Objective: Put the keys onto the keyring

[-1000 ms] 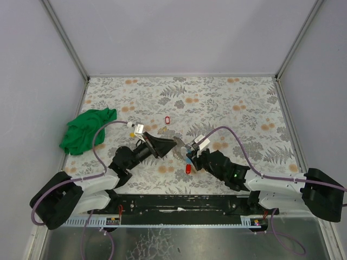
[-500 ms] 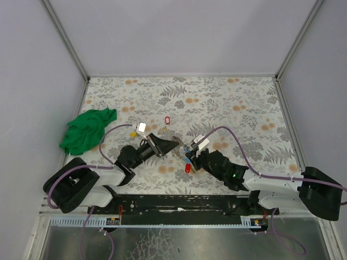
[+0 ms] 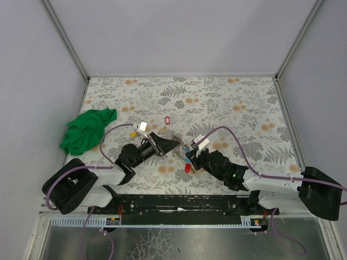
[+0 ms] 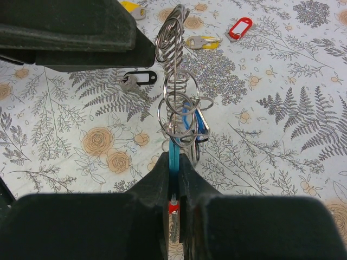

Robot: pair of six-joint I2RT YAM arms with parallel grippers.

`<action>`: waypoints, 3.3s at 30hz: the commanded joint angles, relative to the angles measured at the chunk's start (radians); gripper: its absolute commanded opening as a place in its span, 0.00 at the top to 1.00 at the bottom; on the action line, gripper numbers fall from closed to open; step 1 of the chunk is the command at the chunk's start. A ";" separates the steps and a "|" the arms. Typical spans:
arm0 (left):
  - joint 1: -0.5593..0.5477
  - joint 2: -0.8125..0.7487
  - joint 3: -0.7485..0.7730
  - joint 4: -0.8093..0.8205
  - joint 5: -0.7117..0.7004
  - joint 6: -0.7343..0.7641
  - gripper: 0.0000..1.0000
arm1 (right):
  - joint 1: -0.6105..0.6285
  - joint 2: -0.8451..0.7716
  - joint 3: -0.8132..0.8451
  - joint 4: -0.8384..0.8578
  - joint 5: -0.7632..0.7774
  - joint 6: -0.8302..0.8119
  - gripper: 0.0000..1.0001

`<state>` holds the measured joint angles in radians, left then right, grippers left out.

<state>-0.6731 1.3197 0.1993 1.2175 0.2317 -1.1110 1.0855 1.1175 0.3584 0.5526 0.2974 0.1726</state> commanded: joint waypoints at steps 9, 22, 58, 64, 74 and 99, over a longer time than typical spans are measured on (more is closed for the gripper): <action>0.005 -0.016 0.026 -0.055 -0.002 -0.003 0.69 | -0.002 -0.004 0.005 0.102 0.014 0.001 1.00; 0.004 0.023 0.029 0.100 0.040 -0.011 0.74 | -0.001 -0.003 0.005 0.104 0.012 0.005 1.00; 0.012 0.027 0.016 0.063 -0.028 -0.047 0.78 | 0.068 0.035 0.036 0.076 0.122 -0.135 1.00; 0.015 0.033 0.006 0.082 -0.023 -0.055 0.84 | 0.087 0.051 0.046 0.075 0.156 -0.163 1.00; 0.021 0.011 -0.015 0.069 -0.019 -0.036 1.00 | 0.094 0.060 0.042 0.073 0.174 -0.187 1.00; 0.046 -0.325 0.087 -0.516 0.019 0.262 0.64 | 0.096 0.043 0.030 0.021 0.198 -0.329 1.00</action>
<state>-0.6392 1.0683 0.2230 0.8680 0.2451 -0.9096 1.1709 1.1770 0.3691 0.5877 0.4381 -0.0616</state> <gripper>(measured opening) 0.344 0.088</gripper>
